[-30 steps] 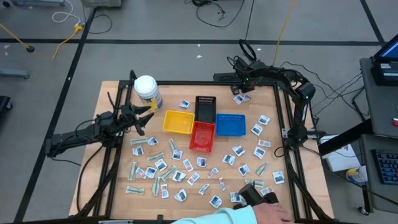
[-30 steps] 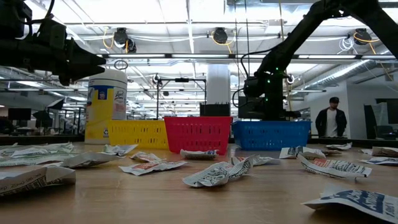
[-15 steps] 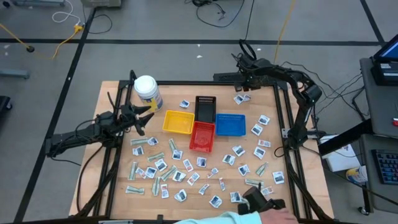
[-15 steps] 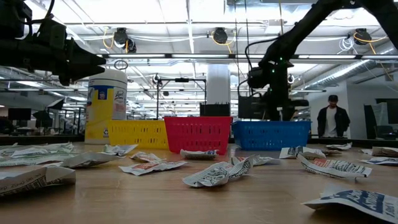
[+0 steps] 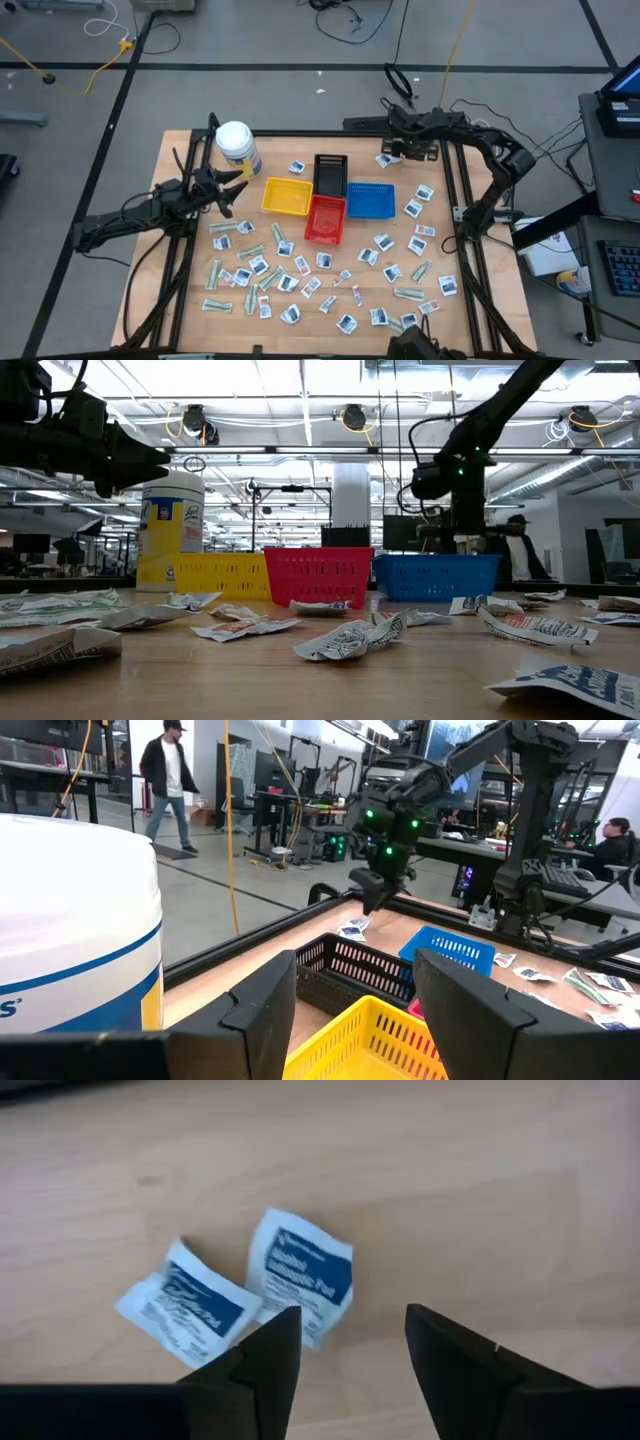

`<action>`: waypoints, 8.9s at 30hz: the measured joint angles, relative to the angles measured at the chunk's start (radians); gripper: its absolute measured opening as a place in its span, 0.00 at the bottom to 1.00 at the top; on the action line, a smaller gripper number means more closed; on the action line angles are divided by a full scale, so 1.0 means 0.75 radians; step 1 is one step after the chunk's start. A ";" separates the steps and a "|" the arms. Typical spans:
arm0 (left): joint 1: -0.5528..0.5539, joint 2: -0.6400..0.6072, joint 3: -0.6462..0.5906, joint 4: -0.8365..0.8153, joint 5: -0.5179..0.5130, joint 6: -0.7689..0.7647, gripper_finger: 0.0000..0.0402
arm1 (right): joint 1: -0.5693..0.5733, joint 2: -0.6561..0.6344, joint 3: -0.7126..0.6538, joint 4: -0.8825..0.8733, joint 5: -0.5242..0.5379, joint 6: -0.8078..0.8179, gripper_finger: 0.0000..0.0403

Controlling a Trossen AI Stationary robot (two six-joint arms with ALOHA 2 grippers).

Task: Pick & Place First Aid Supplies
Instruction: Put the alcohol pad into the blue bin

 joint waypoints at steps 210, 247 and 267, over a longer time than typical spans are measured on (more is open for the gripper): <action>0.000 0.000 0.000 0.000 0.000 0.000 0.52 | 0.098 0.277 0.192 0.132 -0.152 -1.160 0.34; 0.000 0.000 0.000 0.000 0.000 0.000 0.52 | 0.108 -0.102 0.189 -0.193 -0.002 -1.179 0.00; 0.000 -0.001 0.000 0.000 0.000 -0.001 0.52 | 0.533 -0.163 0.189 -0.301 -0.016 -1.121 0.00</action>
